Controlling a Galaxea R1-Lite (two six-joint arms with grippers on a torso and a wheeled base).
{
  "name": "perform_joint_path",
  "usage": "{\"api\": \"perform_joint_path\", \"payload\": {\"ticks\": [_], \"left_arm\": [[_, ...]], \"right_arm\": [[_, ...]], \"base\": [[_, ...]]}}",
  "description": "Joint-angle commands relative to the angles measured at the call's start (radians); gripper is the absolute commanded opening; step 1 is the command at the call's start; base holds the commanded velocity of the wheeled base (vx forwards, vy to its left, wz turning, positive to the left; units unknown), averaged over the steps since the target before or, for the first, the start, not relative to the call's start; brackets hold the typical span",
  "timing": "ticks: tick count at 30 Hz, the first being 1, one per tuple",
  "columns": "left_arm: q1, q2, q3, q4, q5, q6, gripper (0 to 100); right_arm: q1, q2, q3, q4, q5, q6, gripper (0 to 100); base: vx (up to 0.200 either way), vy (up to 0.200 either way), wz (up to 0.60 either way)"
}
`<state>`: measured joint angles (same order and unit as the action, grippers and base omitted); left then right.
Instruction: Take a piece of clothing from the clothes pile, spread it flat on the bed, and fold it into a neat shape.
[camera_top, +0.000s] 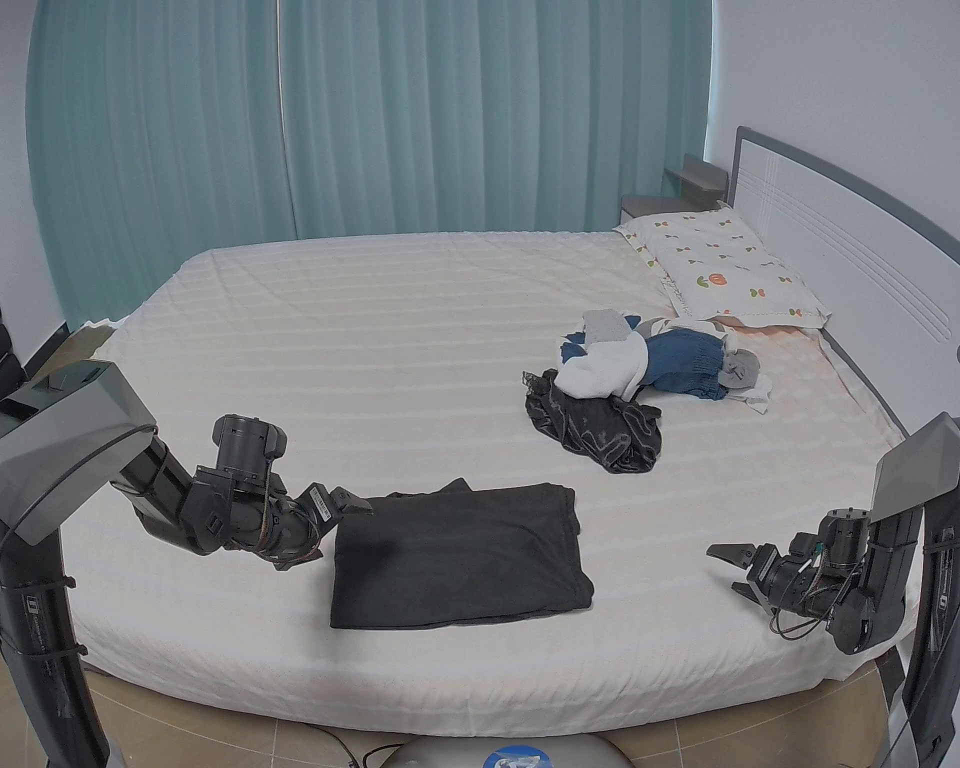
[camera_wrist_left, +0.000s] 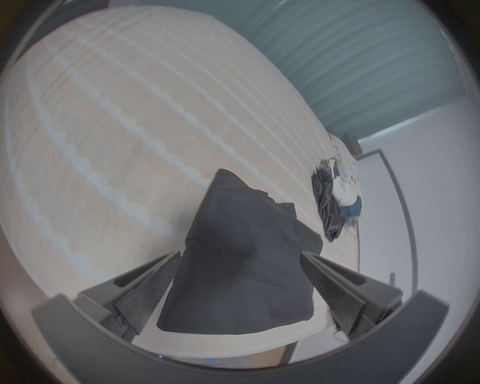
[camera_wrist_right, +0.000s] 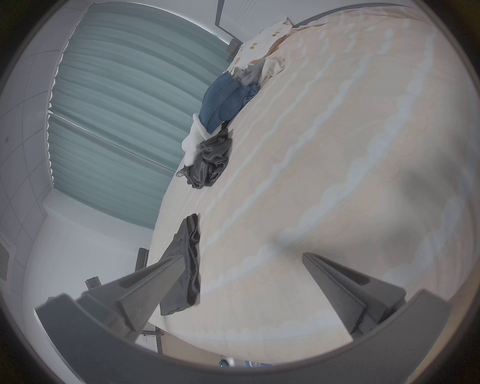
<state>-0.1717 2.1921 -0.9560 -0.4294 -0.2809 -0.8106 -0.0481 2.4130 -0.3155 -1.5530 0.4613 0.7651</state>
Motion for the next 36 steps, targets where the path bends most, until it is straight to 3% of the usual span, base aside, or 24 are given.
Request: {"api": "perform_joint_path", "payload": {"ticks": [1,9,13,19,36], "left_arm": [[-0.005,0.052,-0.017,-0.002,0.014,0.146,100],[-0.005,0.124,-0.061,-0.008,0.031,0.179,100],[-0.011,0.14,-0.056,-0.039,0.115,0.168,100],[-0.011,0.15,-0.029,-0.104,0.12,0.163,100],[-0.035,0.164,-0.044,-0.117,0.111,0.168,100]], "right_arm": [[0.001,0.006,0.0,-0.012,0.0,-0.001,100],[0.001,0.006,0.001,-0.012,0.002,-0.001,100],[0.002,0.009,0.001,-0.012,0.002,-0.009,100],[0.002,0.014,0.001,-0.012,0.0,-0.01,100],[0.002,0.015,0.0,-0.012,0.0,-0.012,100]], "base": [[0.0,0.0,0.0],[0.0,0.0,0.0],[0.0,0.0,0.0],[0.0,0.0,0.0],[0.0,0.0,0.0]]}}
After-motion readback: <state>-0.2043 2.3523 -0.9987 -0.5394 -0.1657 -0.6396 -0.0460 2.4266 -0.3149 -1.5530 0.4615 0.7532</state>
